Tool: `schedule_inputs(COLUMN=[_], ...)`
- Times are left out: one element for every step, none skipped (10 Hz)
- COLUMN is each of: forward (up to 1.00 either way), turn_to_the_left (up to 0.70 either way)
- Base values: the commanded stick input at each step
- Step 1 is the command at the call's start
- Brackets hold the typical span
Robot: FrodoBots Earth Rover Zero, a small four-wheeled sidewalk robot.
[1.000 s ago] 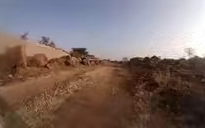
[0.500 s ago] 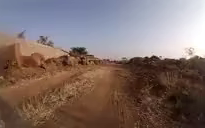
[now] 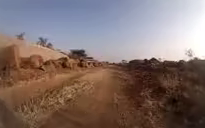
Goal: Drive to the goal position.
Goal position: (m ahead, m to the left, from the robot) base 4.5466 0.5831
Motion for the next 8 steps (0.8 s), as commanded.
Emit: schedule_inputs(forward=[0.70, 0.70, 0.70, 0.70, 0.70, 0.70, 0.70, 0.70], turn_to_the_left=[0.00, 0.00, 0.00, 0.00, 0.00, 0.00, 0.00, 0.00])
